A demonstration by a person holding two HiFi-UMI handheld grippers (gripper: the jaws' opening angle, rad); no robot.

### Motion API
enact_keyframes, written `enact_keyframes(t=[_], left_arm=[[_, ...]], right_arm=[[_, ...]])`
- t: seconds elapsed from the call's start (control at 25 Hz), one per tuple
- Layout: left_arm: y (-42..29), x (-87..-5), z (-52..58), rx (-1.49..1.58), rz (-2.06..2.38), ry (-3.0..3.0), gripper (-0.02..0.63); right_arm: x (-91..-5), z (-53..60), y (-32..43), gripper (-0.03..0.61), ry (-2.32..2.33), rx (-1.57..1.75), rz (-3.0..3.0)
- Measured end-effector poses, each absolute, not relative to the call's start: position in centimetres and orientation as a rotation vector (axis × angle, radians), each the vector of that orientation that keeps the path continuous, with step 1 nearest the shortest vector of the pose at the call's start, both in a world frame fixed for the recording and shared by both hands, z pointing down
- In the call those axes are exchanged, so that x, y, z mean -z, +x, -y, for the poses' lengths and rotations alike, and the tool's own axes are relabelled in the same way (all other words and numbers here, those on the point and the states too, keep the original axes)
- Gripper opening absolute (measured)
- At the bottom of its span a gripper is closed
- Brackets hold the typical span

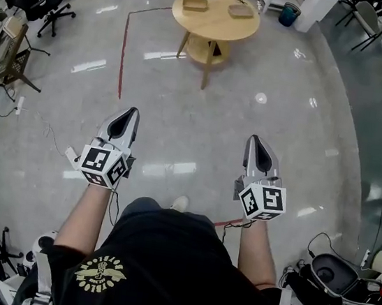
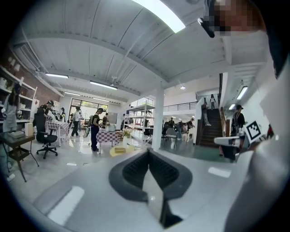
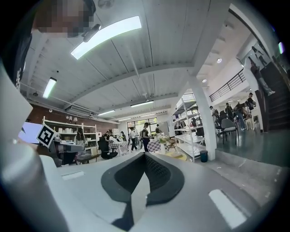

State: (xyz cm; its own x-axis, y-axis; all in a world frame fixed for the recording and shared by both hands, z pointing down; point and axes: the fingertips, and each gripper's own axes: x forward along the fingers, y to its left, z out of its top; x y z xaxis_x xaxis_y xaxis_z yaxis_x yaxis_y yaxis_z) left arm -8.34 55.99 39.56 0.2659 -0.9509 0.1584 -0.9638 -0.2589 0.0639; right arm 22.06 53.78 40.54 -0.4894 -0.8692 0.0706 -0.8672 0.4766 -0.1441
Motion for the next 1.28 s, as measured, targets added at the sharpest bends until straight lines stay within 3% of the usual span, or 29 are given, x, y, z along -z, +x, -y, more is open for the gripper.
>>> enact_keyframes(t=[1.28], left_arm=[[-11.1,-40.0,-47.3,-0.09,1.681,2.454,0.003]], right_arm=[[-41.2,-48.1,15.3,0.0,-1.594,0.288,-2.743]])
